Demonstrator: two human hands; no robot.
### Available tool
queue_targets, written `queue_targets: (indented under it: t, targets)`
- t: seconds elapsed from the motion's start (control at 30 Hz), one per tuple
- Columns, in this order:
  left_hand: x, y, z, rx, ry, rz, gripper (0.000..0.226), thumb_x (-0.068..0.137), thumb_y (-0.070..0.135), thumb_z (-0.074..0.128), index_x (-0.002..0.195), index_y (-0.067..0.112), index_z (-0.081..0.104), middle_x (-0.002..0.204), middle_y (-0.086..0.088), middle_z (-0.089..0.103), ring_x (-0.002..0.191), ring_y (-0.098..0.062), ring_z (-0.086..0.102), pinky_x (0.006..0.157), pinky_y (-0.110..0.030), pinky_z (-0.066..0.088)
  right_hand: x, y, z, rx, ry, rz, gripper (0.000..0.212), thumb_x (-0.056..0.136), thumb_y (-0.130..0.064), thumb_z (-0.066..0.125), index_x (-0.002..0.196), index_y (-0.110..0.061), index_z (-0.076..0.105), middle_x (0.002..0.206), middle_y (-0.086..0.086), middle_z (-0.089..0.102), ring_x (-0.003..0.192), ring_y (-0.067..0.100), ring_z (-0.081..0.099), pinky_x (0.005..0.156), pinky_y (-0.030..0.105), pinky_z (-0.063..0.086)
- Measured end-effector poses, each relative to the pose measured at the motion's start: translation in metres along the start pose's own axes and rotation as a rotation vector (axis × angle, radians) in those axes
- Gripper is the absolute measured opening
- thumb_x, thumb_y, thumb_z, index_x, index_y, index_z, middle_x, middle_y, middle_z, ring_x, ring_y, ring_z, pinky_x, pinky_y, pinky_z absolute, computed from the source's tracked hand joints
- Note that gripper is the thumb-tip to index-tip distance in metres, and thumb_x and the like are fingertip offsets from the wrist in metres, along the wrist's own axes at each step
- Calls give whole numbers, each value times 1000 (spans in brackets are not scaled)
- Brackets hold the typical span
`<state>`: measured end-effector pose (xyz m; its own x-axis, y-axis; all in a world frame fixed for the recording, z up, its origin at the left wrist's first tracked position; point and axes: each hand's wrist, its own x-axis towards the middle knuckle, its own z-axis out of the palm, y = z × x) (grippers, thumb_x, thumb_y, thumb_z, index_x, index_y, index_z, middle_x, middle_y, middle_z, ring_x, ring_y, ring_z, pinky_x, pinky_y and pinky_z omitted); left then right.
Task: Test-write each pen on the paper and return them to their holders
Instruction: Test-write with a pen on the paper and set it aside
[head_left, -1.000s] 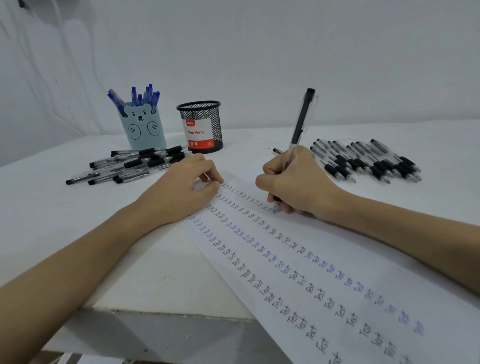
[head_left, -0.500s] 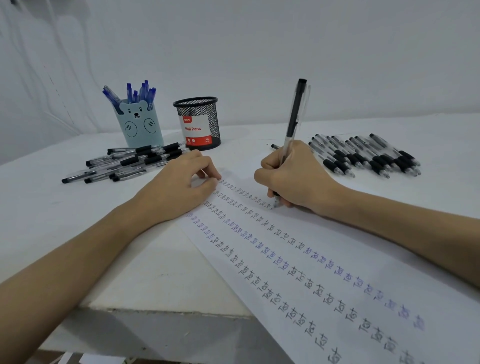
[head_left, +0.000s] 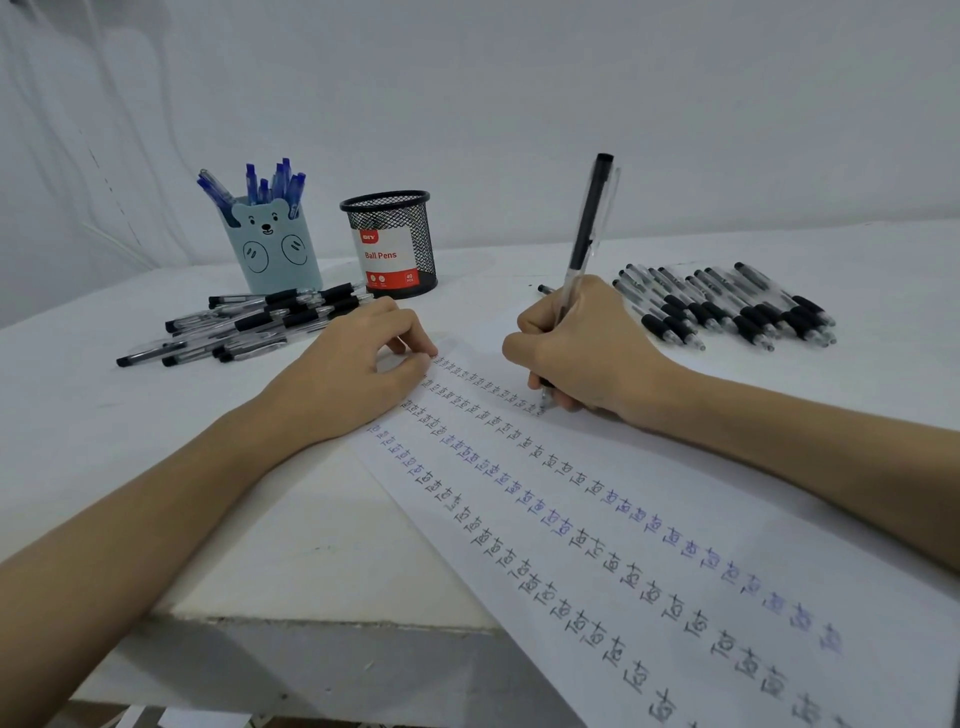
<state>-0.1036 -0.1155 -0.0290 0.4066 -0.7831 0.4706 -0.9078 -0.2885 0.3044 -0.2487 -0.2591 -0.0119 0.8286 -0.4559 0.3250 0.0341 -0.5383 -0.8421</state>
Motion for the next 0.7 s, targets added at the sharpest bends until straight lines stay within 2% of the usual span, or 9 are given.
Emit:
queue_targets:
  t: [0.07,0.13,0.2,0.3,0.4,0.47,0.53,0.63,0.7]
  targets:
    - [0,1,-1,-5,-4,-10,5,87,18,61,89,20,65,95,4,58,91,-4,55,69,-3,33,1,0,1,7,21,12,55,76,4,51,31,-17,27,28,-7,31,31,12,42,32,12,25]
    - [-1,2,-2,-17,-14,-25,10,86,29,61,88,20,65,96,7,58,91,-2,55,69,-3,33,2,-1,-2,66,30,69,50,78,0,56,35,-16,35,31,-3,39,27,15,35,33,12,23]
    - [-2,3,-2,-25,-33,-39,25,82,48,61,89,24,64,97,12,57,93,0,54,72,-7,34,5,-4,-9,150,23,153,39,81,-11,61,46,-8,44,34,3,44,25,14,31,36,13,23]
    - [-3,4,-3,3,-68,-9,47,70,71,47,94,33,61,101,19,53,97,1,51,82,-12,35,11,-9,-22,163,24,187,42,83,-19,60,47,-7,43,35,4,42,29,15,32,40,17,24]
    - [-4,7,-4,-12,-91,28,50,69,72,43,102,37,61,104,24,52,100,4,49,84,-7,33,18,-11,-40,121,108,190,36,89,-28,58,61,-10,46,32,0,37,25,10,28,36,12,20]
    - [-4,9,-4,-20,-86,52,49,71,68,44,101,35,64,101,23,55,98,3,51,79,-3,31,21,-12,-49,130,140,194,33,96,-38,48,80,-10,49,28,-3,36,24,10,27,32,11,19]
    - [-4,12,-4,-27,-79,54,46,73,65,47,100,33,66,99,22,57,96,3,52,75,-1,31,22,-10,-54,158,144,206,30,100,-37,35,91,-11,47,29,-3,36,26,11,27,31,13,19]
    - [-5,13,-4,-39,-67,55,38,76,57,53,99,30,68,98,21,58,94,3,52,73,-1,31,24,-4,-54,154,127,221,32,102,-32,31,84,-11,47,28,0,36,25,13,27,33,16,18]
    - [-5,13,-4,-41,-65,52,35,77,52,54,99,29,68,98,21,59,95,2,53,73,-2,31,24,-2,-53,196,101,231,30,100,-29,33,82,-10,48,29,1,35,25,15,26,42,24,20]
